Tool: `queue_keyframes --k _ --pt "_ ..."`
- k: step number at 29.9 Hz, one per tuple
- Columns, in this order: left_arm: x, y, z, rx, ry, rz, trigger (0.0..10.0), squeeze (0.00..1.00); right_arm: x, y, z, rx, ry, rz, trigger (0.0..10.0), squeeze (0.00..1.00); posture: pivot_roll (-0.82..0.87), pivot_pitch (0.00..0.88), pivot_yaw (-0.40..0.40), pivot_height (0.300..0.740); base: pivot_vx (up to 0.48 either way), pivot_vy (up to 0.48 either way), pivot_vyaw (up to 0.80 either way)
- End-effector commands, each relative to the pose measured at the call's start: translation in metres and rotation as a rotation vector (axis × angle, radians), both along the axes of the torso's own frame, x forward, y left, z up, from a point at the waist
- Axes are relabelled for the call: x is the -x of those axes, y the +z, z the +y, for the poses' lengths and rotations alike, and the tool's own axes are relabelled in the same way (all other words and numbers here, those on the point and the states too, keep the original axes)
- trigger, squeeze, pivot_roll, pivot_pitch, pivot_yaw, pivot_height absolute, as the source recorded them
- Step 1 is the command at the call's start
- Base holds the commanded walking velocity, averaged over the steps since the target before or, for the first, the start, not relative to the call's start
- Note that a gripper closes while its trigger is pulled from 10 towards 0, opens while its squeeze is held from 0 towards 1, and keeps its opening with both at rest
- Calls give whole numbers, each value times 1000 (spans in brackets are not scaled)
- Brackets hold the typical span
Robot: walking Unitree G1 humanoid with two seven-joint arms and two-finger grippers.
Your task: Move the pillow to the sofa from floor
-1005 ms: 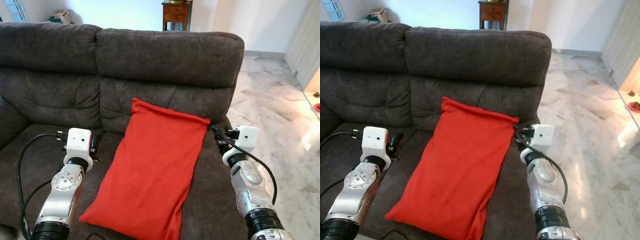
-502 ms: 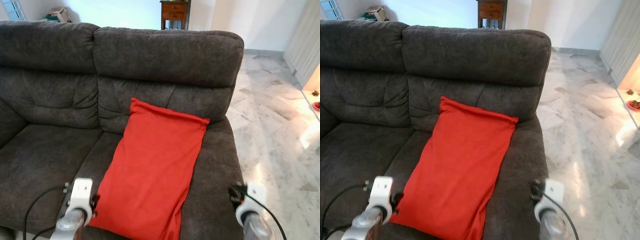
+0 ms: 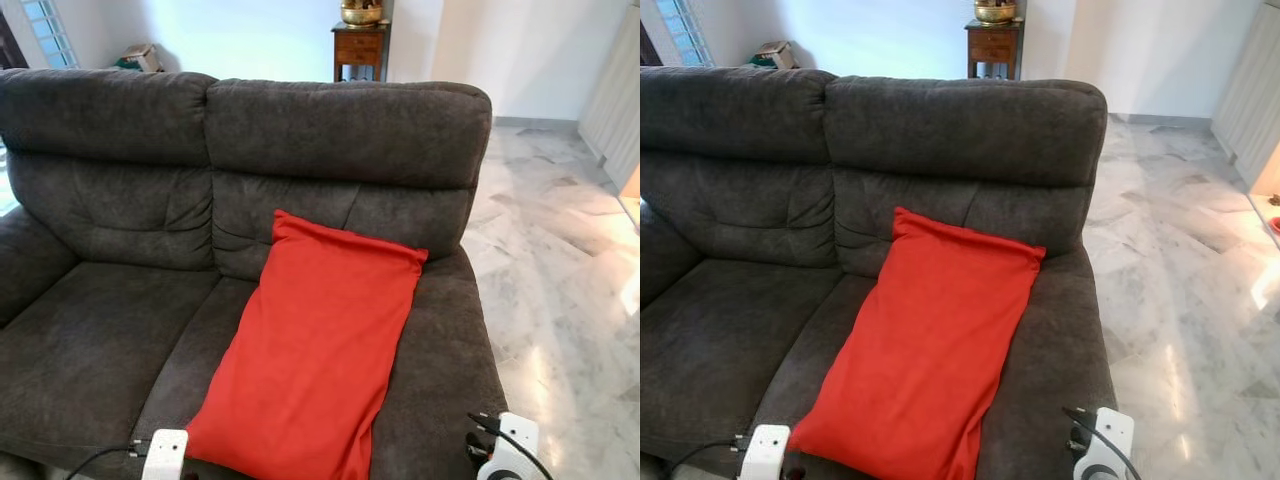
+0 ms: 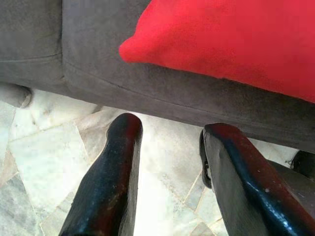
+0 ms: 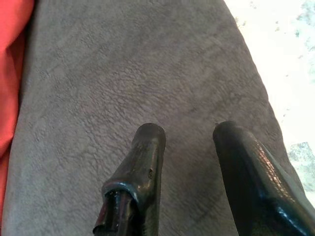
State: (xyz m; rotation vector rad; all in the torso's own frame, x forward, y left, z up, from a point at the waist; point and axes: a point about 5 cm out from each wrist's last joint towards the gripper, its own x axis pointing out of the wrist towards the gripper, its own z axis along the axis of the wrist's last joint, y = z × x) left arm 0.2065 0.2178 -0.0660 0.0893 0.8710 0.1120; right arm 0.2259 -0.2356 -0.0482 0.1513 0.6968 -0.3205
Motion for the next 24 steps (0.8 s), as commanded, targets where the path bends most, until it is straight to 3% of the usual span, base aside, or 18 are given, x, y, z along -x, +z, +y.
queue_keyframes --k 1,11,24 --pt "1 0 2 -19 -4 -1 10000 0 5 -4 1 -2 2 32 10000 0 106 0 29 740 0 0 0" --pt "34 -16 5 -26 25 85 10000 0 31 -18 -5 5 -17 113 10000 0 80 0 12 740 0 0 0" --pt "41 -22 -7 -7 9 116 10000 0 45 -23 -14 -4 -22 144 10000 0 66 0 12 740 0 0 0"
